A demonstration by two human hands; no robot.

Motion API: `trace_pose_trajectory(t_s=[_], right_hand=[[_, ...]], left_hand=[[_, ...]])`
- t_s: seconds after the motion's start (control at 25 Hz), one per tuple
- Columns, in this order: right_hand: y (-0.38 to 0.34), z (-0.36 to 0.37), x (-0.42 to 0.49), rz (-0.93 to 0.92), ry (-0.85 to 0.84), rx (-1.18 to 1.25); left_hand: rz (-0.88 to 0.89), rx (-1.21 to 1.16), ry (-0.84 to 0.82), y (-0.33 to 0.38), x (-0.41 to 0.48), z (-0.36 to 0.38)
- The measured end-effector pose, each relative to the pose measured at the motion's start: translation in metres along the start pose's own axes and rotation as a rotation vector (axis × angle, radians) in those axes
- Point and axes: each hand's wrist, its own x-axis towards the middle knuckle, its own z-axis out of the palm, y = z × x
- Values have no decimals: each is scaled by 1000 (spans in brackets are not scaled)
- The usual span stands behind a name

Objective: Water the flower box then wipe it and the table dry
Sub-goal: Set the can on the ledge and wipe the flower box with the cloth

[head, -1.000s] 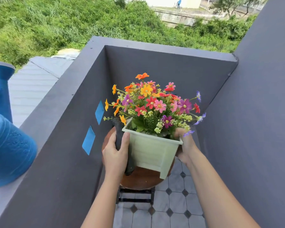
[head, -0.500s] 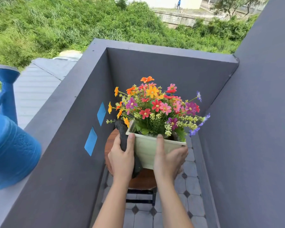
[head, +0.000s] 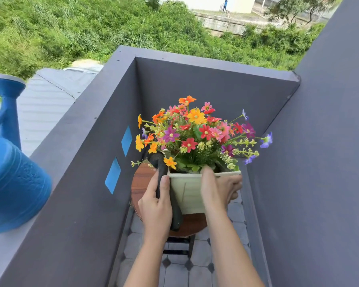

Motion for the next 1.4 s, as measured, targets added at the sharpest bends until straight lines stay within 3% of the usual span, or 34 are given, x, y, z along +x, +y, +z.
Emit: trace_pose_trajectory(t_s=[0.28,0.64,0.72,1.0,1.08,1.28,1.4], right_hand=[[-7,-19,35,201,-354,94],[-8,-19,51,251,-350,69],[-7,-22,53,252,-362,97],[-3,-13,52,276,-268,171],[-2,-12,57,271,-246,179],[-8,-11,53,298,-243,146],[-7,-10,53,303,-244,188]], left_hand=[[121,77,-78,16,14,5],[380,143,-148,6,-9,19],[320,158,-106,8,6,18],[-185,251,43,-6,14,21],[-147,217,15,-6,-8,20],[190,126,-90,6,-21,26],[-9,148,-18,-14,-5,30]])
